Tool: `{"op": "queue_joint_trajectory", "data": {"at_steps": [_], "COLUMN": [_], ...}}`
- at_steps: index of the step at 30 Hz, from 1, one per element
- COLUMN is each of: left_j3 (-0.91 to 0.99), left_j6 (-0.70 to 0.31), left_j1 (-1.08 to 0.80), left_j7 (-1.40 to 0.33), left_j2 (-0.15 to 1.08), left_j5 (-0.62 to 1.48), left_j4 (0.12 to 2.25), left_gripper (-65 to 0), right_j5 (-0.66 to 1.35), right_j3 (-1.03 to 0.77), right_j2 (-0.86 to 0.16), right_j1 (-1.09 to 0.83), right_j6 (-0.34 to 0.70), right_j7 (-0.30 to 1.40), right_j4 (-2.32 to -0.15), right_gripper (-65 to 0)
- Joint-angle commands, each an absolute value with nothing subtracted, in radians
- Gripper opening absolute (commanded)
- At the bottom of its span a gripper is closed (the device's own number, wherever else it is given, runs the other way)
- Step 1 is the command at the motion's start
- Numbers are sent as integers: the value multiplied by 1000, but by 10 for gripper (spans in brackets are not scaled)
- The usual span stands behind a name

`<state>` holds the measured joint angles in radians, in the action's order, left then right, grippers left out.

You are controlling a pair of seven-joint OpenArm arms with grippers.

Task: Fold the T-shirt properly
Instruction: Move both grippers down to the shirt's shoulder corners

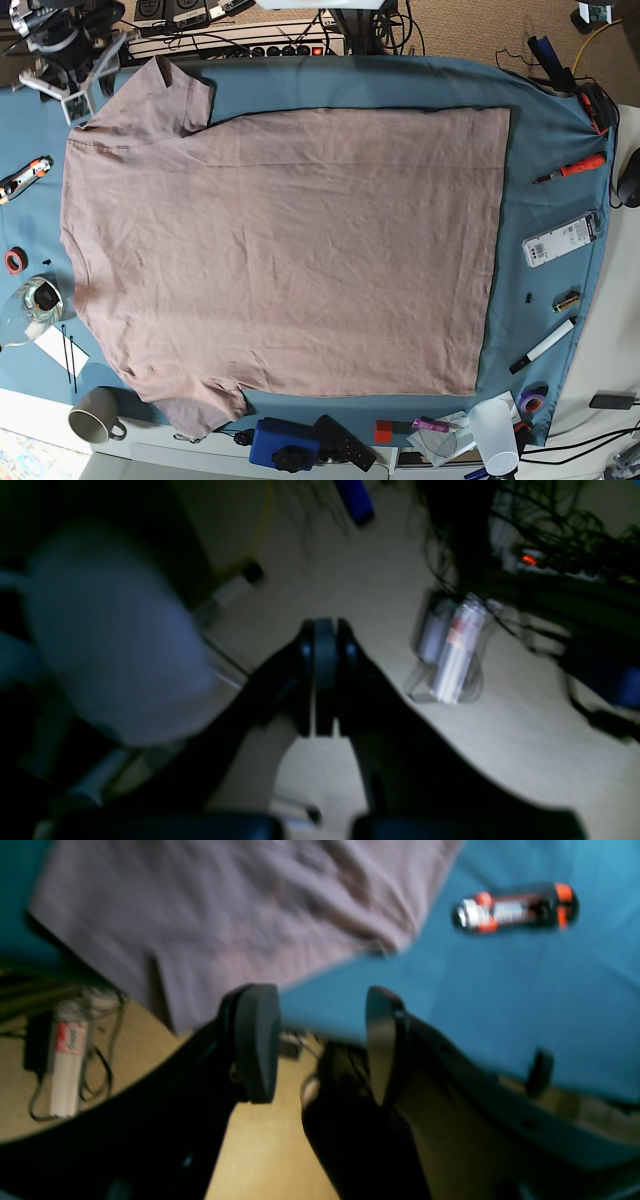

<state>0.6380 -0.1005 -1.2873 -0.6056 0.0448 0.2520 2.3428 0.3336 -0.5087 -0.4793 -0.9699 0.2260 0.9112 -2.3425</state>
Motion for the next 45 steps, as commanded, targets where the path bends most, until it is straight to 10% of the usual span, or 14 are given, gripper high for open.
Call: {"op": "queue_joint_trajectory", "data": {"at_steps": [1,6,11,26,45], "left_j3": [647,647,647,647,645], "left_j6": [-97,15,47,-336,-396], "left_j1": [-1309,-1215,-1073,-759,-651], "left_j7": [-576,-549,-553,-552,-620], "left_j2": [47,48,51,157,180], "left_j5": [223,144,107,372,573], "left_j4": [2356,2356,2356,2120,2000], "left_gripper": [-650,-491,-493,-468,-469], "right_j5": [325,379,459,558,560], "right_j3": [-518,-518,-518,-518,-518], "right_j2": [-491,-491,-491,-490,-326], "right_j1": [-958,-857,-767,-729,-731], "right_j6": [222,251,305,374,375], "right_j7": [894,884,902,941,935], "right_j4": [-2356,-2275,-2159,-2092,-2092], "right_gripper": [-371,-371,-371,-371,-371]}}
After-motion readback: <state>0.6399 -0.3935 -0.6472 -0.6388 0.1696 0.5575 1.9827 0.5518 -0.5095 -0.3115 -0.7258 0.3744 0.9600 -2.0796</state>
